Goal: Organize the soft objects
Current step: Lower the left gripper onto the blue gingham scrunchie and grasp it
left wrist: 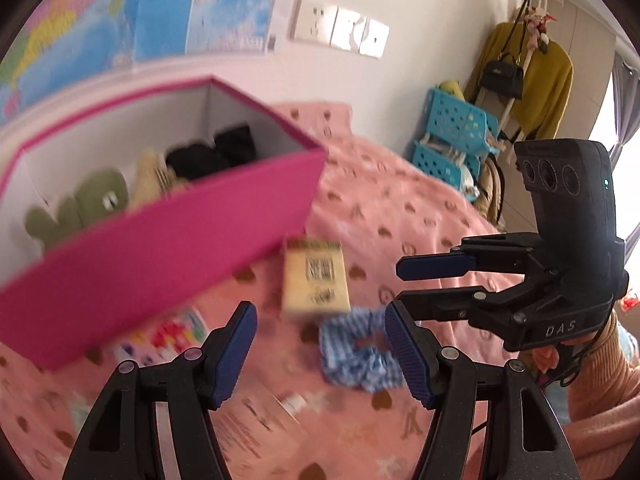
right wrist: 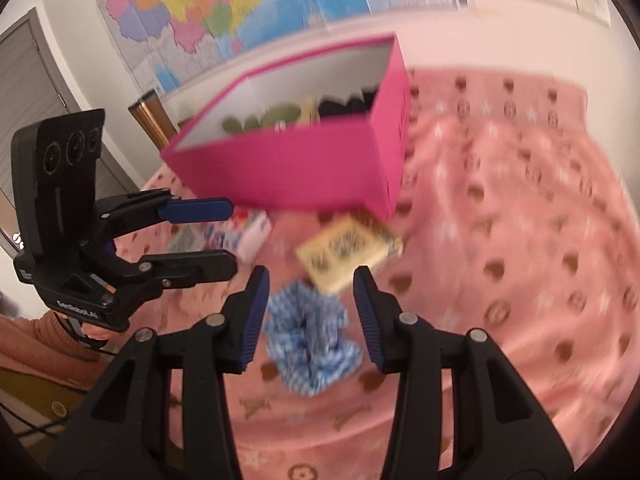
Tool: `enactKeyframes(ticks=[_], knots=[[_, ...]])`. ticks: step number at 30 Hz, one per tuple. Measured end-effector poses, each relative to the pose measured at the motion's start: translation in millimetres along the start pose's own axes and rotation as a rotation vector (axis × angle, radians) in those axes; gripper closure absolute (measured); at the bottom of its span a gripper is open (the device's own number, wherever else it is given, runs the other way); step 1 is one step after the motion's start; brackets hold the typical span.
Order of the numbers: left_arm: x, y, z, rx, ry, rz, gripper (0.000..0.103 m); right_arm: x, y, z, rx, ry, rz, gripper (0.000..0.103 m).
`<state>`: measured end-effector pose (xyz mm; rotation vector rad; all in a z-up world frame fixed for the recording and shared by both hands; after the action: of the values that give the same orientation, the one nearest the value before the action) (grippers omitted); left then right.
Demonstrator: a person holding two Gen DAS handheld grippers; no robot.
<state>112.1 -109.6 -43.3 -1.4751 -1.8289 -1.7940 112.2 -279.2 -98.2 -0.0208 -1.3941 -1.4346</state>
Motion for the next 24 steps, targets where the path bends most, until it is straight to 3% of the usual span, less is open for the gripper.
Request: enactKeyframes(ticks=[6,10,18,20,24], knots=[[-21,-20,-1,0.031,-0.018,0.077,0.037,-12,-22,-5,-0.035,-0.016,0.043,0.057],[-31,-29,-1,0.054,-0.026,0.114,0.045,-14,-28,-6,-0.052,-0.011,0.046,0.057],[-39,-35,1,0.089,-0.037,0.151,0.050,-19,-29,-4,-0.044,-0.021,0.046,0.057],[-40,-36,1,0.093,-0.037,0.155,0.057,-19,-28,-5,-0.043,-0.025,0.047,0.057],[-44,-37,0,0.093,-0.044,0.165,0.059,-20,-29,-6,-0.047,-0.023,0.046,0.057]])
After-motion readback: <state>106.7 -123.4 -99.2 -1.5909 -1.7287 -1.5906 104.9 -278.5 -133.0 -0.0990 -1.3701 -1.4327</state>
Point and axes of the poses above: each gripper's, at about its wrist camera, not at the fingertips, and x roughly against the way its jaws point, z to its left, y to its top, the point moved 3 cm from there along -x, roughly the way its jaws point, and after that the axes turned 3 degrees about x, right-handed, at the moved point
